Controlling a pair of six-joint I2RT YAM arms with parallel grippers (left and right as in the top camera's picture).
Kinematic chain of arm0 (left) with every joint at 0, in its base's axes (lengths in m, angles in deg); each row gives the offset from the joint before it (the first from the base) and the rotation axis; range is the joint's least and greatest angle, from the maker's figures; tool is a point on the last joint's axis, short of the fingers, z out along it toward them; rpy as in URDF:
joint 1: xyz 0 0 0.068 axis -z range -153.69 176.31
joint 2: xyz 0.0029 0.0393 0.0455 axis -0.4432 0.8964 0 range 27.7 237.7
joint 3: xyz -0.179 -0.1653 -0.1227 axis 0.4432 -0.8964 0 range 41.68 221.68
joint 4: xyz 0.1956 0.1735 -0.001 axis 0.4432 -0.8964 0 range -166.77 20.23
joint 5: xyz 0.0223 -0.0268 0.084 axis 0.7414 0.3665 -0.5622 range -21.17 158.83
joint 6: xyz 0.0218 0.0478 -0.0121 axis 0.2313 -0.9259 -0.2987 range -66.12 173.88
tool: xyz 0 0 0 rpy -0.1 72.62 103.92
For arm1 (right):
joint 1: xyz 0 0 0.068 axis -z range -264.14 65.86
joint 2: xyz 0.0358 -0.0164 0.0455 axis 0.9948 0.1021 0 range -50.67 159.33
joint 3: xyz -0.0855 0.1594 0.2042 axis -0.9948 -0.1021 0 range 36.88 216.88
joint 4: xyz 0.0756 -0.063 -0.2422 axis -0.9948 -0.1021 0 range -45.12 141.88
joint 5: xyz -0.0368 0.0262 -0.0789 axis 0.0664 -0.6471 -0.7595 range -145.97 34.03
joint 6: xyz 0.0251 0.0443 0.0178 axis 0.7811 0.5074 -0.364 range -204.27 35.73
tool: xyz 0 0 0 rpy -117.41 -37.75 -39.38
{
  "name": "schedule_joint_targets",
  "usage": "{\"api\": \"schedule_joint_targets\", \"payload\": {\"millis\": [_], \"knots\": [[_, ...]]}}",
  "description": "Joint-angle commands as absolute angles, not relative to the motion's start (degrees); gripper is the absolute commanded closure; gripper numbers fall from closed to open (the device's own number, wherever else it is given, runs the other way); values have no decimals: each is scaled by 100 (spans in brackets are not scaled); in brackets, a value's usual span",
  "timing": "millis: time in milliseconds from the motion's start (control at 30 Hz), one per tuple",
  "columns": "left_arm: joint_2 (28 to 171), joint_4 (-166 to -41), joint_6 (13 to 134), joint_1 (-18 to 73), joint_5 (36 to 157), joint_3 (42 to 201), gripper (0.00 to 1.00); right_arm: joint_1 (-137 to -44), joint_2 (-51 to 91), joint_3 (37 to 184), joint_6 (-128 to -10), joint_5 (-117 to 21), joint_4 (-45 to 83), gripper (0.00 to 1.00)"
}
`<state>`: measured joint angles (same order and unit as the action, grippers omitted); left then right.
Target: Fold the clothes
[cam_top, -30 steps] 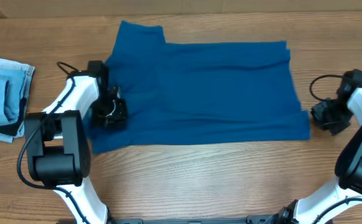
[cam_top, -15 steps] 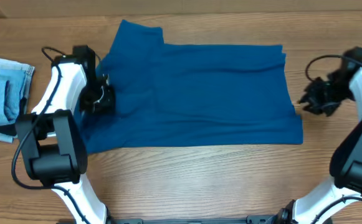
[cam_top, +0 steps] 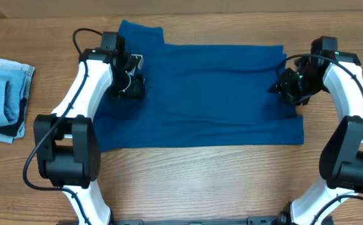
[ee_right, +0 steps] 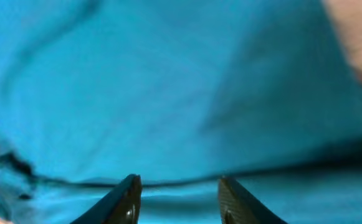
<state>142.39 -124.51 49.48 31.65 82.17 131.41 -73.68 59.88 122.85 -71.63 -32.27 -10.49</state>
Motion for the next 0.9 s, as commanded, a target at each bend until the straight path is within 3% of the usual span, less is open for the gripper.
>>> {"api": "schedule_joint_targets", "payload": {"millis": [0, 33, 100, 133, 200, 267, 300, 467, 600, 867], "knots": [[14298, -12633, 5151, 3006, 8609, 14002, 48, -7390, 5979, 12428, -8308, -2090, -748, 45], [14298, -12751, 5153, 2964, 8764, 14356, 44, -7390, 5979, 12493, -8302, -2117, -634, 43], [14298, -12801, 5151, 2861, 9715, 15290, 12, -7340, 5979, 12904, -8144, -2350, -387, 33], [14298, -12672, 5151, 2850, 9986, 15513, 6, -7325, 5979, 13018, -8044, -2514, -217, 31], [14298, -12309, 5146, 2848, 9994, 15744, 9, -7316, 5979, 13114, -7886, -2672, 179, 23], [14305, -11876, 5304, 2848, 9457, 15766, 20, -7316, 5996, 13114, -7849, -2713, 804, 16], [14338, -11747, 5509, 2848, 9083, 15766, 21, -7316, 6018, 13114, -7849, -2831, 1038, 15], [14558, -11599, 5710, 2846, 8727, 15766, 18, -7283, 6368, 13114, -7849, -3837, 2004, 11], [14836, -11264, 5734, 2846, 8235, 15766, 18, -7123, 7037, 13114, -7821, -3244, 2806, 12], [16106, -9715, 6926, 2321, 9201, 15768, 15, -7088, 7137, 13114, -7694, -3000, 2535, 11]]}}
